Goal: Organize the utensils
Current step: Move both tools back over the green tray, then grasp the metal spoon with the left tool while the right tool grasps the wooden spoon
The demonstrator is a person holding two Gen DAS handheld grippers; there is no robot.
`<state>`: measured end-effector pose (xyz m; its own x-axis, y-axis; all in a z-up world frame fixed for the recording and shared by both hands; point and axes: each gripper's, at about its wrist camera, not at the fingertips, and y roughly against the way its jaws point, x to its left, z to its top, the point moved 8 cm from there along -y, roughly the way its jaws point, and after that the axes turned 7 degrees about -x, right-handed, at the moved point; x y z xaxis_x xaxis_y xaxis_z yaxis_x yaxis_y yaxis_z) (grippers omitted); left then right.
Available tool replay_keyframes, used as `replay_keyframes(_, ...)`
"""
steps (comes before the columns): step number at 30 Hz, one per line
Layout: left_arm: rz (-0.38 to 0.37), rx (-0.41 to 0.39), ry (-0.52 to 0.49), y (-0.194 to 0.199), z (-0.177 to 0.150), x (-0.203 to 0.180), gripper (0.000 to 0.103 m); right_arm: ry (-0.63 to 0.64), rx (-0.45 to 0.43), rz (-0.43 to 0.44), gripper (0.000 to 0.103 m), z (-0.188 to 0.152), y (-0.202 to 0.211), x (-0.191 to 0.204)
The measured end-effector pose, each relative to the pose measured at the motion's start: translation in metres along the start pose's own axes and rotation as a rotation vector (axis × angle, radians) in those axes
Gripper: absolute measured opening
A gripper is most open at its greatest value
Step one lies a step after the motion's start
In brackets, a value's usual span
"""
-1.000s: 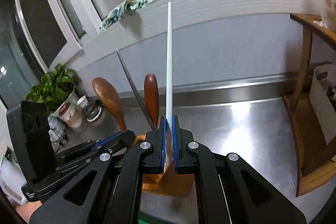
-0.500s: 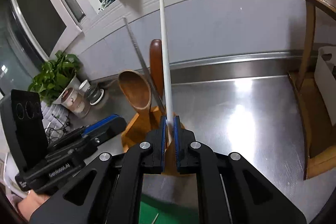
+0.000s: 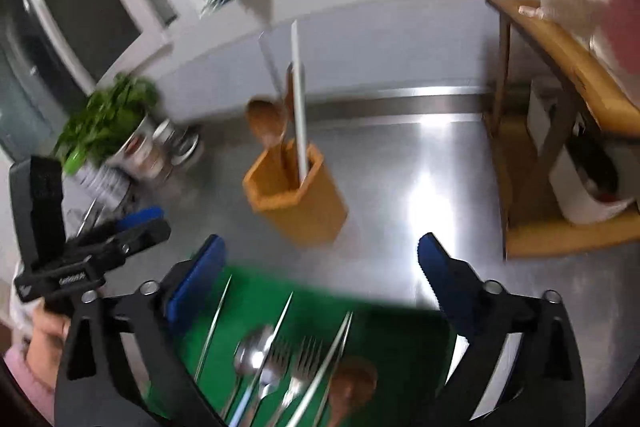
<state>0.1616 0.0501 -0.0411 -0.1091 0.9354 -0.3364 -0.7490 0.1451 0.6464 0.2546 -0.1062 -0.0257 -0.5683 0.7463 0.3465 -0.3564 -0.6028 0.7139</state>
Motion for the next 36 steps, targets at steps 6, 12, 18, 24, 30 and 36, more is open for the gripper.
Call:
replay_keyframes(6, 0.034, 0.156, -0.029, 0.018, -0.042, -0.011, 0.079, -0.029, 0.142, -0.017, 0.098, -0.042, 0.021, 0.002)
replay_keyframes(12, 0.043, 0.314, 0.029, 0.02, -0.09, -0.009, 0.082, -0.08, 0.306, -0.062, 0.094, -0.101, 0.017, -0.008)
replay_keyframes(18, 0.013, 0.393, 0.081, 0.009, -0.12, -0.013, 0.07, -0.206, 0.435, -0.092, 0.058, -0.146, -0.001, -0.021)
replay_keyframes(24, 0.009, 0.481, 0.093, -0.014, -0.145, -0.02, 0.019, -0.252, 0.519, -0.111, 0.031, -0.164, -0.012, -0.022)
replay_keyframes(30, 0.021, 0.524, 0.095, -0.025, -0.155, -0.019, 0.008, -0.223, 0.551, -0.161, 0.03, -0.169, -0.018, -0.022)
replay_keyframes(36, 0.032, 0.556, 0.081, -0.039, -0.156, -0.023, 0.008, -0.221, 0.57, -0.167, 0.029, -0.171, -0.021, -0.023)
